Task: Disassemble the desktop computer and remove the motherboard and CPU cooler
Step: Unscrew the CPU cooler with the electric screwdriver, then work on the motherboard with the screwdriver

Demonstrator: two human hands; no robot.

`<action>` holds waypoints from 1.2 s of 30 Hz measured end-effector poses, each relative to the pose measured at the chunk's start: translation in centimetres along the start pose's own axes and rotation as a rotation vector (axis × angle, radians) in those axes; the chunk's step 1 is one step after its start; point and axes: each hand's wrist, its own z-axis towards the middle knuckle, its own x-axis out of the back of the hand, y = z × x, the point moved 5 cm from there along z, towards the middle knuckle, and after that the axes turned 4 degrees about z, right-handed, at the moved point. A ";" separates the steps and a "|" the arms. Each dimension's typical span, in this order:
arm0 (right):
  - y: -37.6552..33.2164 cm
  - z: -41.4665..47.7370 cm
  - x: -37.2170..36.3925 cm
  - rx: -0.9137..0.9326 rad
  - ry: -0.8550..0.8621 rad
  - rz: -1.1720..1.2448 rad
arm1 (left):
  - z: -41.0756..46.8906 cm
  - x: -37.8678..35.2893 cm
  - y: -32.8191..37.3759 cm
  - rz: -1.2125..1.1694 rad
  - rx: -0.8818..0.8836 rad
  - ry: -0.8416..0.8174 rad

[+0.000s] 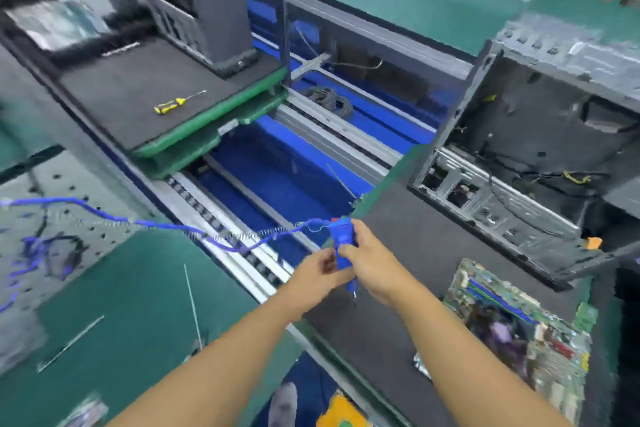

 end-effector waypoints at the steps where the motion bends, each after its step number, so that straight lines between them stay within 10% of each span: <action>1: -0.1 0.7 -1.9 0.007 -0.026 -0.007 | -0.8 1.8 -0.6 -0.035 0.005 0.064; 12: 2.9 2.9 -19.8 -0.204 -0.430 -0.336 | -13.3 22.9 -11.9 0.166 0.404 0.903; 28: 4.4 4.2 -21.7 -0.342 -0.379 -0.381 | -16.1 26.5 -18.6 0.686 0.815 0.853; 36: 4.6 2.7 -18.9 -0.339 -0.313 -0.329 | -13.0 19.7 -15.2 0.736 0.343 0.646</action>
